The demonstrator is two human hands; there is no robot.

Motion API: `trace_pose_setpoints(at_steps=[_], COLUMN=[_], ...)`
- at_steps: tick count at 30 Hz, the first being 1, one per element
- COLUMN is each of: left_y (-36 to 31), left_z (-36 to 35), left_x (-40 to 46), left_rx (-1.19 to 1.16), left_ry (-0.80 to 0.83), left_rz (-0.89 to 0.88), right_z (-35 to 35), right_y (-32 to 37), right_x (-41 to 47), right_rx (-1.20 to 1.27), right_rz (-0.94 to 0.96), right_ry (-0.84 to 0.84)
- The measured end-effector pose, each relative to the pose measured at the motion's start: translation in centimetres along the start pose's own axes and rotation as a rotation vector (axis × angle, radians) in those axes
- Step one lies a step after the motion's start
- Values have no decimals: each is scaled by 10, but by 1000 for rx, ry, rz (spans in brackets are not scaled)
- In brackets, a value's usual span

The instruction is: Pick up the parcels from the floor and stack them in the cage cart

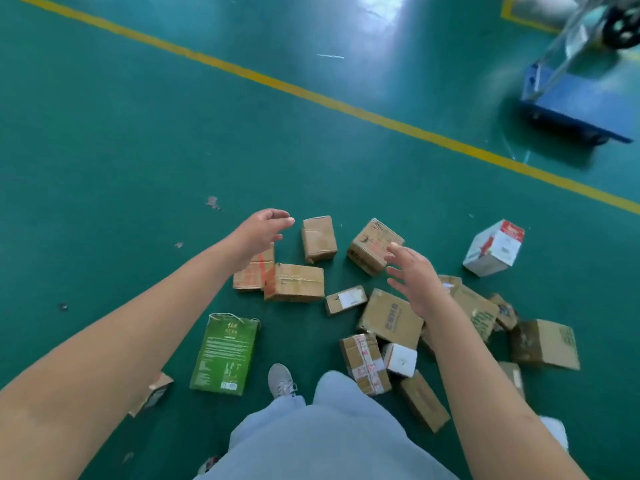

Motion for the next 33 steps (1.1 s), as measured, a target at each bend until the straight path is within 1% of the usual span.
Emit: trace_pose_setpoints(at_steps=[5, 13, 18, 21, 27, 33], left_y=[-34, -88, -133, -159, -211, -251], left_z=[-35, -79, -124, -158, -220, -259], left_x=[32, 70, 102, 129, 201, 277], left_rx=[106, 243, 335, 401, 509, 566], left_ry=[118, 204, 248, 286, 279, 256], left_rz=[-16, -43, -43, -25, 57, 122], right_z=[32, 64, 95, 117, 163, 196], right_y=[-19, -28, -29, -36, -56, -73], right_x=[-3, 13, 38, 66, 154, 244], right_rx=[20, 93, 141, 167, 217, 157], right_rz=[-54, -83, -84, -111, -211, -303], right_ry=[-144, -246, -289, -311, -307, -232])
Point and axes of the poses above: each hand's wrist, its own x-axis towards the middle knuckle, its own z-axis out of the back of the hand, y = z × x, the point moved 6 cm from there along x, towards the middle knuckle, and after that the axes turned 14 degrees about z, right-handed, at the moved point
